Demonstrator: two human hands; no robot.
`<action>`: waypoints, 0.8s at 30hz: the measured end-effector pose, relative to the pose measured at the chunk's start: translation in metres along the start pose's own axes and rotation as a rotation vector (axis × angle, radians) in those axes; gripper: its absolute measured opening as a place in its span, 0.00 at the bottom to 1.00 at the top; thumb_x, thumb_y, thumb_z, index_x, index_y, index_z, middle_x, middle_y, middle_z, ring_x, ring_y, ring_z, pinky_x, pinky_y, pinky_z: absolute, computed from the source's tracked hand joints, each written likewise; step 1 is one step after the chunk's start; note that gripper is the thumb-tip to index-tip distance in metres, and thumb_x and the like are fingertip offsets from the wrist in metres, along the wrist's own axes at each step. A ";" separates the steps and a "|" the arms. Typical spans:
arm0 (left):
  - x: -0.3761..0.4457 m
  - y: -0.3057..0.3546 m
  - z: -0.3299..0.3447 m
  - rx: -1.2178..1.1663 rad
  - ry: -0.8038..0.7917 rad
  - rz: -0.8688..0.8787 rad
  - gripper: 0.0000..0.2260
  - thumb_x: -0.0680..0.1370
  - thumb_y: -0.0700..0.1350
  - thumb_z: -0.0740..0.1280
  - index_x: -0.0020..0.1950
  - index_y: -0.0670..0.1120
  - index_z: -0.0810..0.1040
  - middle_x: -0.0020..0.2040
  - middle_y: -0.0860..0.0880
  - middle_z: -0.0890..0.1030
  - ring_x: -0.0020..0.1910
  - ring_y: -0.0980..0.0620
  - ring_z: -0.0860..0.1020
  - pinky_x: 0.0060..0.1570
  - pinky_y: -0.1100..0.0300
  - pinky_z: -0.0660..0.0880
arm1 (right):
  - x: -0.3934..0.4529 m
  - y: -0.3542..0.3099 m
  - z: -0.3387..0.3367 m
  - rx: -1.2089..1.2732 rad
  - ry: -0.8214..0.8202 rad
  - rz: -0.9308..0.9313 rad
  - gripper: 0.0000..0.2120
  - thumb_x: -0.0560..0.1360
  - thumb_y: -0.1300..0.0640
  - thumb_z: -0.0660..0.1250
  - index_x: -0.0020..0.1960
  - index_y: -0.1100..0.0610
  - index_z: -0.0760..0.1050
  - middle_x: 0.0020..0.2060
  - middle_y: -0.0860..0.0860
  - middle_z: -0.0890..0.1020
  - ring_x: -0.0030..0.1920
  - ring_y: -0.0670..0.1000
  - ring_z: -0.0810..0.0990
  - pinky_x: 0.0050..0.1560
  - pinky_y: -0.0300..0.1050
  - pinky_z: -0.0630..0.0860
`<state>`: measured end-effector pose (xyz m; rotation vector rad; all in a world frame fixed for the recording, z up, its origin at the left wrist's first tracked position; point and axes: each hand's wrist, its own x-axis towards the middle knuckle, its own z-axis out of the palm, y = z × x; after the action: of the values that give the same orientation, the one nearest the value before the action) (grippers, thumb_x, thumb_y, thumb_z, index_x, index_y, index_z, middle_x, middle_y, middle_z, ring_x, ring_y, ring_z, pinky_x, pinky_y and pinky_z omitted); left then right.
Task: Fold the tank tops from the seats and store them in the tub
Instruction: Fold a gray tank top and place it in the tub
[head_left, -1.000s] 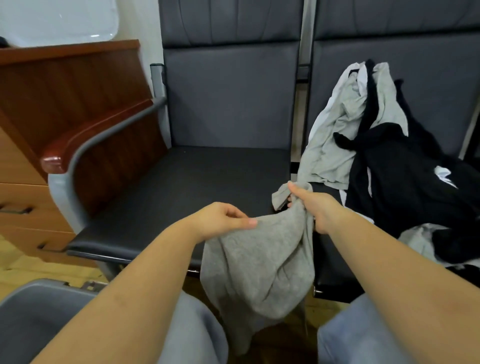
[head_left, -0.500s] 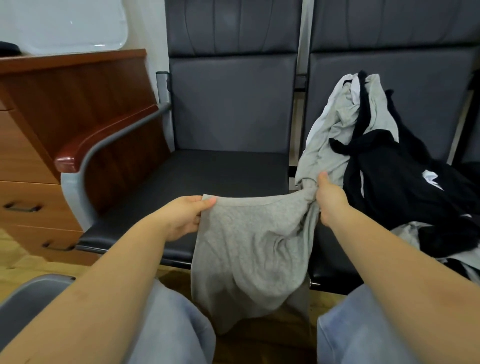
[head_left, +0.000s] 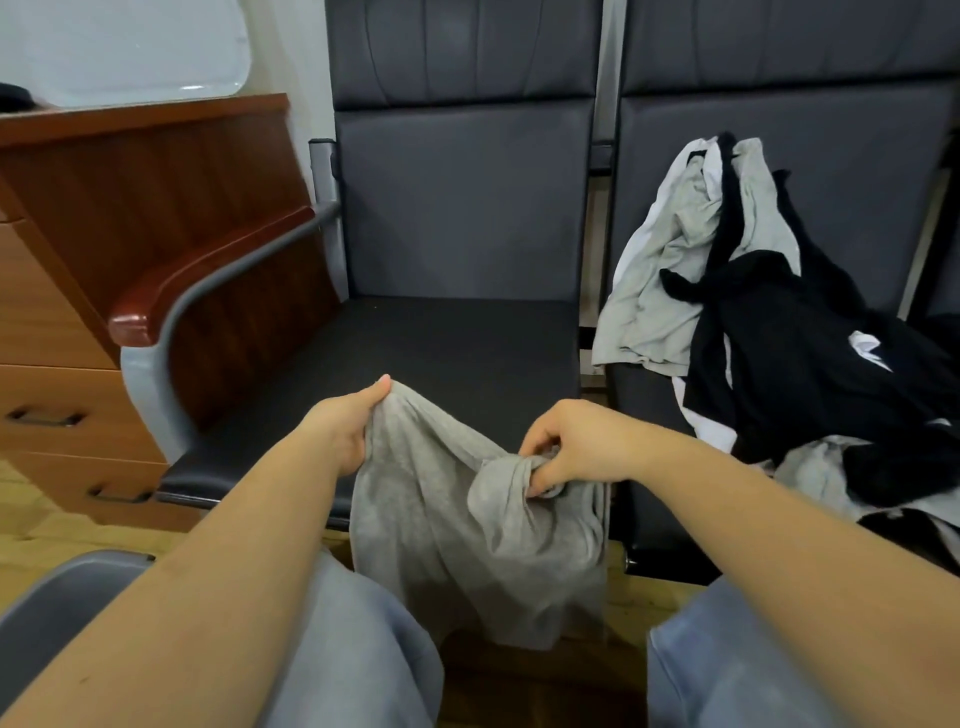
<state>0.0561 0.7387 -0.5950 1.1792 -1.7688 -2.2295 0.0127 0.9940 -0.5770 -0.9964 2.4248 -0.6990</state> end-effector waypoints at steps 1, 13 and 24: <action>-0.001 0.000 0.000 -0.003 0.010 0.004 0.18 0.73 0.50 0.74 0.57 0.41 0.79 0.51 0.42 0.83 0.49 0.42 0.82 0.54 0.45 0.78 | -0.001 -0.001 -0.001 -0.018 0.000 -0.003 0.12 0.66 0.52 0.78 0.49 0.47 0.83 0.46 0.42 0.83 0.47 0.42 0.80 0.51 0.43 0.77; -0.004 0.006 -0.019 -0.045 0.054 0.133 0.22 0.77 0.52 0.69 0.67 0.44 0.73 0.60 0.44 0.78 0.56 0.44 0.78 0.58 0.47 0.76 | -0.027 0.025 -0.036 -0.320 0.025 0.395 0.47 0.68 0.61 0.76 0.78 0.51 0.51 0.70 0.56 0.70 0.64 0.55 0.74 0.60 0.45 0.74; -0.011 0.010 -0.060 0.138 0.310 0.271 0.26 0.73 0.57 0.72 0.65 0.42 0.75 0.60 0.42 0.78 0.61 0.40 0.75 0.67 0.46 0.69 | -0.057 0.055 -0.067 0.103 0.083 0.715 0.20 0.73 0.45 0.72 0.46 0.62 0.72 0.33 0.55 0.78 0.27 0.50 0.78 0.30 0.39 0.74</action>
<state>0.0957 0.6922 -0.5839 1.1526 -1.8466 -1.6990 -0.0154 1.0888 -0.5465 -0.0241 2.5273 -0.5916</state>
